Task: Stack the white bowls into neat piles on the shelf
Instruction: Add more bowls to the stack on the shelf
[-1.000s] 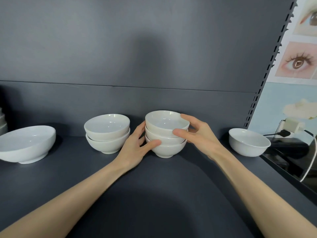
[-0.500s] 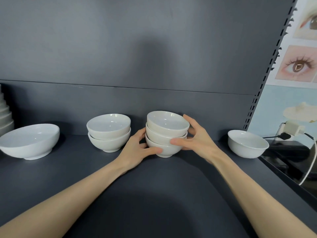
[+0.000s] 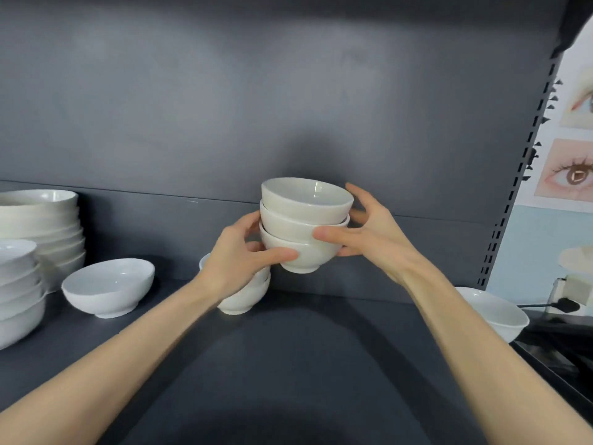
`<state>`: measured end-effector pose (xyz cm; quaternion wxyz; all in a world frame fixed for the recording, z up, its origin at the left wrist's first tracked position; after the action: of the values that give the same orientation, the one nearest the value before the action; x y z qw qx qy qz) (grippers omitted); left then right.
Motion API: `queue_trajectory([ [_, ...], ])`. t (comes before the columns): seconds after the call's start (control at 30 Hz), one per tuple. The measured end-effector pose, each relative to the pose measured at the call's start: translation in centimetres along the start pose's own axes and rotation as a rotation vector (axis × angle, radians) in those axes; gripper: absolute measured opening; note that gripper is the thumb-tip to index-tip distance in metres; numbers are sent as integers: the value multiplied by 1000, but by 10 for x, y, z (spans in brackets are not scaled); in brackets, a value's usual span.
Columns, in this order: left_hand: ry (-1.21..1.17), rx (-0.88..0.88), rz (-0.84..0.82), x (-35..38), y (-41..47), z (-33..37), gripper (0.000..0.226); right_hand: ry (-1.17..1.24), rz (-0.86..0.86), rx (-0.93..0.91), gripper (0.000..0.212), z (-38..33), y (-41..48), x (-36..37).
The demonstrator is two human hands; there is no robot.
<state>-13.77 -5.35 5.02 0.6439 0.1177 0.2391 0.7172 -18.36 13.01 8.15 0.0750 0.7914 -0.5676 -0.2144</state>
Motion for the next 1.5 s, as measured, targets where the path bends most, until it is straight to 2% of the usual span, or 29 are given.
queue_trajectory([
  [0.17, 39, 14, 48, -47, 2, 3, 50, -2, -33, 8, 73, -4, 28, 42],
  [0.53, 5, -78, 21, -105, 13, -57, 60, 39, 19, 108, 79, 33, 56, 108],
  [0.93, 21, -97, -8, -109, 13, -96, 53, -16, 52, 136, 68, 54, 50, 118],
  [1.5, -31, -95, -39, -104, 11, -103, 58, 13, 72, 151, 73, 69, 51, 116],
])
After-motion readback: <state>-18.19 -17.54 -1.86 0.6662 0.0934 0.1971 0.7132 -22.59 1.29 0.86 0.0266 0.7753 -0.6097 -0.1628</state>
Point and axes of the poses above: each hand's wrist, its own y-axis towards the middle knuckle, its own x-axis out of the palm, z = x × y, the point moved 6 cm from there along y, towards the middle knuckle
